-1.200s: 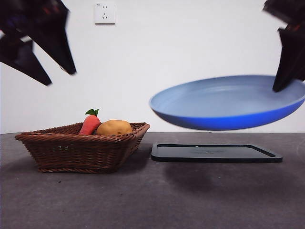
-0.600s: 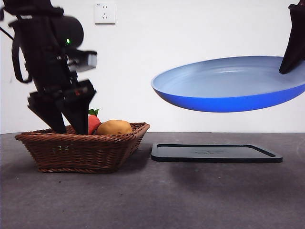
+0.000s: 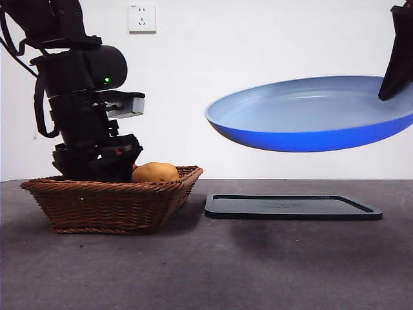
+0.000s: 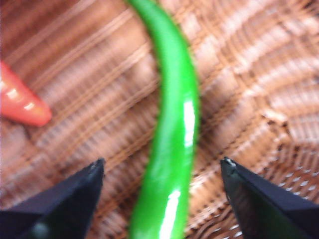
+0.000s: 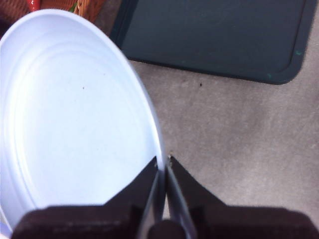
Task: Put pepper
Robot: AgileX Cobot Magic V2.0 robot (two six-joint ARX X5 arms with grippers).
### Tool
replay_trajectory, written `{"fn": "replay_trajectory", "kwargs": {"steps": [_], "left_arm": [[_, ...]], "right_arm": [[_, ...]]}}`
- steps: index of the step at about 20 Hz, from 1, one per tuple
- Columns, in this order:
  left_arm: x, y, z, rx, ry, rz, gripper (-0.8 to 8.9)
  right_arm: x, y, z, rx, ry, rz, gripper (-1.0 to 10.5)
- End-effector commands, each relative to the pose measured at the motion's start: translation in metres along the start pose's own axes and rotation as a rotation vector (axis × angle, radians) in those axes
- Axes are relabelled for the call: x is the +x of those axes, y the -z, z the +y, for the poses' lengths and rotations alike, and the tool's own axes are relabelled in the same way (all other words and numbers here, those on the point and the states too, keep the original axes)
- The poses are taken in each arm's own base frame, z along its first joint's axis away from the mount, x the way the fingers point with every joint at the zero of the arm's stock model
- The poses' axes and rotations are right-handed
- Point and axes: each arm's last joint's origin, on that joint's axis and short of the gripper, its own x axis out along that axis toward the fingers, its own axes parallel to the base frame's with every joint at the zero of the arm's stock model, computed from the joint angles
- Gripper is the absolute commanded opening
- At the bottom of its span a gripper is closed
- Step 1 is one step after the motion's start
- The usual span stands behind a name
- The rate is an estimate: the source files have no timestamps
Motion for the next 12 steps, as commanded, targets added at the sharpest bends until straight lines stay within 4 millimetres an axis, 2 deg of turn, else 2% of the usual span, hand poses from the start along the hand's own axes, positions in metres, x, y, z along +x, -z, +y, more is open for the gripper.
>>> {"fn": "replay_trajectory", "kwargs": {"steps": [1,8,12], "left_arm": [[0.0055,-0.0047,-0.0025,0.023,0.005,-0.001,3.09],[0.0079,-0.0048,-0.0035,0.013,0.007,0.004,1.62],[0.0079,-0.0059,-0.004,0.009,0.007,-0.006,1.2]], "right_arm": [[-0.0024,-0.006,0.0017,-0.011,-0.007,-0.028,0.1],[-0.0024,-0.0067,0.0018,-0.018,-0.007,-0.034,0.1],[-0.0025,-0.0072,0.0018,-0.018,-0.008,-0.039,0.1]]}}
